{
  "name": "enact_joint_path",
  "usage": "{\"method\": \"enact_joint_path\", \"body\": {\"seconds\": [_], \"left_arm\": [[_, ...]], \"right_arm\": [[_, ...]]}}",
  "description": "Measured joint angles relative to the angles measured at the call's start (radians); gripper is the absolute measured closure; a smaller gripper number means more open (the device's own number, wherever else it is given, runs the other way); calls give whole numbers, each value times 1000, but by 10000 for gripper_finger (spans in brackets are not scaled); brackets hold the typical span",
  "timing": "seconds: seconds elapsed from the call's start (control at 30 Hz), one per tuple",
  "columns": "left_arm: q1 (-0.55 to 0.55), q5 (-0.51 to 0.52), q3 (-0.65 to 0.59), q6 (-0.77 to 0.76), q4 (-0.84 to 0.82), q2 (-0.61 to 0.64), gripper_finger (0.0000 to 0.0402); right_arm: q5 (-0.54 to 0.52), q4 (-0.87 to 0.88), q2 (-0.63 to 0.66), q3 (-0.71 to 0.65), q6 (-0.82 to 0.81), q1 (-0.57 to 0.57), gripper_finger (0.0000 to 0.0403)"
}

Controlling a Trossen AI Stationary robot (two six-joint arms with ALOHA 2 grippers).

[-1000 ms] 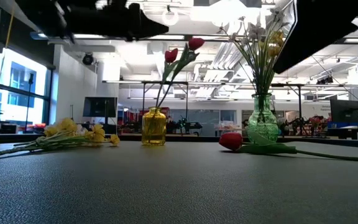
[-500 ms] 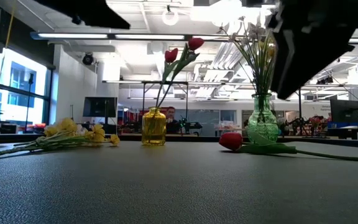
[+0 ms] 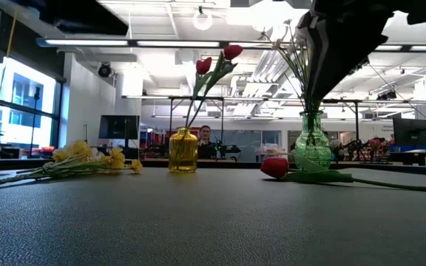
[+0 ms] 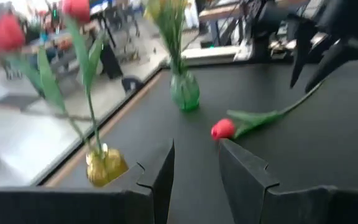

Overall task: Sort flowers into vase by color
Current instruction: Put the yellow flowers into the green vase

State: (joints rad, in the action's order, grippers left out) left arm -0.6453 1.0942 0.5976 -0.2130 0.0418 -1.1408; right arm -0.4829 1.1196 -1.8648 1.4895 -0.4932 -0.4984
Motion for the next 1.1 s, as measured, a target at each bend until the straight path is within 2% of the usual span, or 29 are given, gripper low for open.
{"method": "enact_joint_path", "body": {"seconds": [0.1, 0.2, 0.37, 0.43, 0.57, 0.7, 0.83, 0.9, 1.1], "left_arm": [[0, -29, 0, -129, -101, 0, 287], [0, -113, 0, -222, -148, 0, 290], [1, -221, 1, -406, -254, 0, 323], [10, -257, 18, -538, -377, -1, 342], [52, -375, 94, -929, -743, -15, 381], [79, -459, 119, -1087, -930, -38, 399], [96, -656, 118, -1132, -995, -53, 372], [90, -711, 118, -1148, -989, -55, 348], [72, -743, 118, -1213, -902, -67, 250]], "right_arm": [[-17, 8, 0, -1, 2, 1, 331], [-12, -59, 24, -67, 22, 2, 339], [33, -341, 136, -277, 51, 42, 355], [31, -510, 174, -337, 102, 71, 360], [43, -794, 205, -394, 201, 128, 364], [85, -950, 204, -400, 253, 165, 363], [118, -997, 203, -401, 289, 173, 363], [120, -1001, 202, -401, 304, 167, 363], [119, -1043, 191, -402, 326, 142, 363]]}}
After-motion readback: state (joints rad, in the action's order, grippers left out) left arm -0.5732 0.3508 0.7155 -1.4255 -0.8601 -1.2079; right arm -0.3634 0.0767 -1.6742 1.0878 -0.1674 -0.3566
